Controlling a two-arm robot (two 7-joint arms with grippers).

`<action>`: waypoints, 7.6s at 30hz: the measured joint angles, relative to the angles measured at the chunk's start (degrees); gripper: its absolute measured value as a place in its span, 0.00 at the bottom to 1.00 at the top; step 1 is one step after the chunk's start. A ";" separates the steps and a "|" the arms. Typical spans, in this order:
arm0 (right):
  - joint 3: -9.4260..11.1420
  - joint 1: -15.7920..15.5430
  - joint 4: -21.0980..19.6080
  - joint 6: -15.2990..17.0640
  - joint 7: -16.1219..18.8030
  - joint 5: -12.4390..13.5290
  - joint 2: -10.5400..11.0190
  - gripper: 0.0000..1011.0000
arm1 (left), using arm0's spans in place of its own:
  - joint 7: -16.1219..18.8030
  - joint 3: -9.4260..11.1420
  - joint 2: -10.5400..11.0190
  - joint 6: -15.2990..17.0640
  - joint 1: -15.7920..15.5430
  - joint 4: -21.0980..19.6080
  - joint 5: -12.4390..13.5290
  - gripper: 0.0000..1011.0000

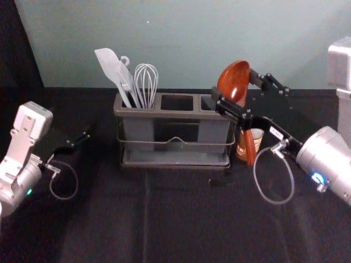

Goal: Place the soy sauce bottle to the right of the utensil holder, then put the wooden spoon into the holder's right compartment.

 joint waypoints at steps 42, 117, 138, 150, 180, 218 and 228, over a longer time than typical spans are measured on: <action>-6.50 22.00 23.55 -11.25 -4.39 5.29 -4.66 0.82 | 0.00 0.00 0.00 0.00 0.00 0.00 0.00 0.99; -10.79 17.25 26.11 -9.47 -9.12 6.93 0.63 0.90 | 0.00 0.00 0.00 0.00 0.00 0.00 0.00 0.99; -3.37 16.57 22.99 -22.07 -12.78 6.06 -1.64 0.99 | 0.00 0.00 0.00 0.00 0.00 0.00 0.00 0.99; 4.95 17.12 25.36 -19.09 -14.41 5.28 1.14 0.99 | 0.00 0.00 0.00 0.00 0.00 0.00 0.00 0.99; 2.25 17.81 41.91 -10.33 -4.87 9.47 6.81 0.99 | 0.00 0.00 0.00 0.00 0.00 0.00 0.00 0.99; -0.07 18.07 42.60 -11.61 -4.20 11.65 8.34 0.99 | 0.00 0.00 0.00 0.00 0.00 0.00 0.00 0.99; -0.04 18.07 42.60 -11.60 -4.19 11.61 8.30 0.99 | 0.00 0.00 0.00 0.00 0.00 0.00 0.00 0.99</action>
